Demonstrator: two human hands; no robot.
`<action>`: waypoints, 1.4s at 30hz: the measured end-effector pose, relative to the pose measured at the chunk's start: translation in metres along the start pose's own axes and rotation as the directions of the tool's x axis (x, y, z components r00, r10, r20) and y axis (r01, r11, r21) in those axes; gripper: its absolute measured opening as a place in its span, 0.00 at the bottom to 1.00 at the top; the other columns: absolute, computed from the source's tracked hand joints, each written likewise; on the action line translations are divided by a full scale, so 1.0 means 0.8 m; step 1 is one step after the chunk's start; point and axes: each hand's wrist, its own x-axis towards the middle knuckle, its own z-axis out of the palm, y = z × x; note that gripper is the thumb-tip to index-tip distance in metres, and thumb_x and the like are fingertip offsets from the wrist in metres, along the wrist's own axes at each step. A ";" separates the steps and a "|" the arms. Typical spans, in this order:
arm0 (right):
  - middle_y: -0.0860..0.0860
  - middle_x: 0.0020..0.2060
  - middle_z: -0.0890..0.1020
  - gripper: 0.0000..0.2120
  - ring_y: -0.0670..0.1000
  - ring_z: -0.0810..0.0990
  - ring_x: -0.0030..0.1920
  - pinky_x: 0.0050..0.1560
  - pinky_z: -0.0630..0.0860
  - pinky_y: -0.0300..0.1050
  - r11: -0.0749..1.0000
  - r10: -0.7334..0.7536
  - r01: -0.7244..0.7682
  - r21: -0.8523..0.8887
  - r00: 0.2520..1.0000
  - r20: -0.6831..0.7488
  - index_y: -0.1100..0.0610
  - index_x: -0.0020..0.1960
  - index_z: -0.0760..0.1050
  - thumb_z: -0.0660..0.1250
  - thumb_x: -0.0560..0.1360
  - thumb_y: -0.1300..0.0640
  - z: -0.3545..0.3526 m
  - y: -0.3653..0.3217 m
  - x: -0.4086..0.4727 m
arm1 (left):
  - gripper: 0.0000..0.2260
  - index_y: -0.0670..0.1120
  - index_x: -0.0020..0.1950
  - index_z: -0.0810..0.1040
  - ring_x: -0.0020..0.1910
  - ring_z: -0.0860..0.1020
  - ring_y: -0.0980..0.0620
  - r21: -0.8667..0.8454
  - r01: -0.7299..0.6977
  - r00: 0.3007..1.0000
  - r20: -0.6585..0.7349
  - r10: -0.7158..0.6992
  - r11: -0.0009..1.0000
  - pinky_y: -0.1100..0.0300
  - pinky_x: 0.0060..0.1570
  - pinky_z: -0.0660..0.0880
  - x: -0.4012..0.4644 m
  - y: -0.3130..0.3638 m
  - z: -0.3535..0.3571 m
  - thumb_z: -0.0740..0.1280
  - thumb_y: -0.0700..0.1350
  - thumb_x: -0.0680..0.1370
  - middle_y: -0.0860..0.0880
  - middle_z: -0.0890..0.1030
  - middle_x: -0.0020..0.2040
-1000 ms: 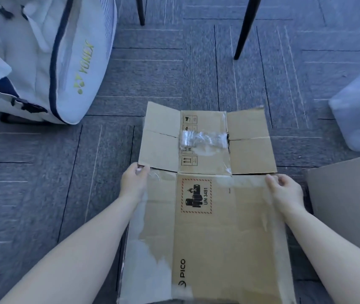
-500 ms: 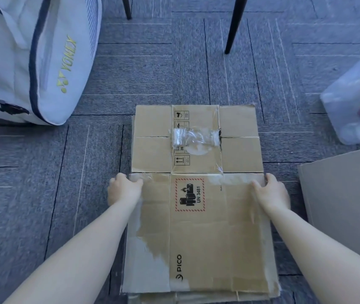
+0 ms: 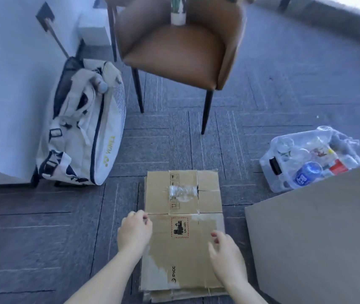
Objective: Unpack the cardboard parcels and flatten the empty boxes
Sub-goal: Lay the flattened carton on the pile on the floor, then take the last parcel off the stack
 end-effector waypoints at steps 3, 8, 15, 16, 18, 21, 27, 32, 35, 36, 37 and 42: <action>0.40 0.59 0.76 0.13 0.43 0.76 0.57 0.56 0.73 0.42 0.997 -0.007 0.009 0.074 0.999 -0.034 0.44 0.64 0.74 0.60 0.80 0.50 -0.083 -0.038 -0.084 | 0.09 0.53 0.56 0.77 0.51 0.71 0.53 0.021 -0.075 0.997 -0.004 0.075 0.997 0.54 0.54 0.72 -0.072 0.054 -0.080 0.58 0.47 0.81 0.54 0.74 0.52; 0.41 0.56 0.78 0.10 0.44 0.77 0.55 0.55 0.74 0.44 0.988 0.005 0.031 0.151 0.972 -0.234 0.43 0.57 0.77 0.61 0.79 0.51 -0.237 -0.069 -0.198 | 0.10 0.51 0.54 0.78 0.49 0.74 0.52 -0.008 -0.305 0.952 -0.015 0.305 0.952 0.57 0.45 0.72 -0.180 0.177 -0.181 0.58 0.46 0.81 0.53 0.77 0.50; 0.45 0.53 0.81 0.09 0.48 0.79 0.54 0.50 0.74 0.44 0.990 0.056 0.046 0.134 0.741 -0.670 0.51 0.57 0.80 0.64 0.79 0.55 -0.453 -0.022 -0.335 | 0.09 0.47 0.54 0.81 0.52 0.77 0.49 -0.139 -0.769 0.637 -0.072 0.768 0.624 0.55 0.50 0.75 -0.339 0.402 -0.250 0.62 0.44 0.80 0.49 0.80 0.50; 0.45 0.54 0.81 0.09 0.49 0.79 0.54 0.49 0.75 0.46 0.990 0.082 0.029 0.140 0.692 -0.717 0.51 0.58 0.80 0.64 0.79 0.55 -0.479 -0.007 -0.352 | 0.08 0.47 0.54 0.81 0.52 0.77 0.48 -0.139 -0.821 0.567 -0.089 0.819 0.553 0.54 0.50 0.75 -0.365 0.434 -0.256 0.63 0.44 0.79 0.49 0.80 0.50; 0.45 0.54 0.80 0.10 0.49 0.78 0.53 0.46 0.73 0.44 0.983 0.156 -0.021 0.181 0.611 -0.776 0.50 0.58 0.79 0.64 0.79 0.54 -0.524 0.027 -0.388 | 0.08 0.47 0.53 0.82 0.52 0.76 0.48 -0.110 -0.904 0.425 -0.117 0.898 0.413 0.55 0.50 0.75 -0.417 0.491 -0.264 0.64 0.45 0.79 0.50 0.81 0.50; 0.47 0.55 0.81 0.10 0.51 0.79 0.54 0.45 0.73 0.45 0.965 0.245 -0.047 0.258 0.512 -0.823 0.50 0.57 0.80 0.65 0.78 0.55 -0.579 0.082 -0.427 | 0.08 0.47 0.53 0.81 0.52 0.76 0.48 -0.020 -0.973 0.231 -0.111 0.967 0.230 0.54 0.51 0.75 -0.488 0.563 -0.266 0.63 0.46 0.79 0.50 0.80 0.49; 0.49 0.59 0.78 0.14 0.53 0.75 0.60 0.48 0.75 0.47 0.968 0.251 -0.151 0.200 0.561 -0.789 0.49 0.64 0.76 0.62 0.79 0.52 -0.650 0.167 -0.460 | 0.11 0.46 0.55 0.79 0.54 0.76 0.44 0.228 -0.971 0.070 0.004 0.998 0.067 0.53 0.51 0.74 -0.576 0.652 -0.231 0.62 0.49 0.79 0.48 0.79 0.52; 0.47 0.65 0.74 0.20 0.51 0.71 0.65 0.53 0.75 0.47 0.964 0.265 -0.186 0.189 0.647 -0.715 0.48 0.72 0.68 0.58 0.81 0.46 -0.688 0.207 -0.457 | 0.13 0.46 0.58 0.78 0.57 0.76 0.44 0.340 -0.940 0.054 0.096 0.994 0.018 0.54 0.53 0.73 -0.609 0.687 -0.202 0.61 0.51 0.79 0.47 0.79 0.56; 0.48 0.70 0.71 0.26 0.52 0.69 0.69 0.59 0.73 0.49 0.947 0.318 -0.199 0.253 0.697 -0.642 0.50 0.76 0.62 0.56 0.81 0.42 -0.699 0.219 -0.439 | 0.14 0.47 0.60 0.78 0.60 0.75 0.44 0.337 -0.940 0.103 0.139 0.985 0.051 0.53 0.56 0.72 -0.599 0.707 -0.190 0.60 0.52 0.80 0.47 0.78 0.59; 0.49 0.71 0.70 0.27 0.52 0.68 0.70 0.61 0.72 0.50 0.938 0.338 -0.202 0.280 0.709 -0.619 0.51 0.77 0.61 0.55 0.81 0.41 -0.702 0.222 -0.431 | 0.15 0.49 0.62 0.77 0.62 0.74 0.45 0.332 -0.940 0.140 0.156 0.978 0.082 0.53 0.58 0.72 -0.591 0.715 -0.186 0.59 0.53 0.80 0.48 0.77 0.61; 0.49 0.72 0.69 0.29 0.53 0.67 0.70 0.62 0.71 0.50 0.928 0.359 -0.208 0.308 0.720 -0.594 0.51 0.78 0.59 0.55 0.81 0.40 -0.704 0.223 -0.423 | 0.16 0.50 0.64 0.76 0.64 0.72 0.46 0.323 -0.938 0.187 0.175 0.967 0.123 0.54 0.60 0.71 -0.581 0.724 -0.183 0.59 0.54 0.80 0.49 0.76 0.63; 0.51 0.75 0.65 0.34 0.54 0.65 0.73 0.66 0.68 0.51 0.866 0.461 -0.250 0.432 0.732 -0.501 0.53 0.80 0.53 0.54 0.80 0.37 -0.712 0.224 -0.379 | 0.24 0.48 0.74 0.67 0.72 0.64 0.47 0.266 -0.929 0.310 0.170 0.936 0.259 0.52 0.67 0.66 -0.525 0.777 -0.168 0.60 0.56 0.80 0.49 0.68 0.73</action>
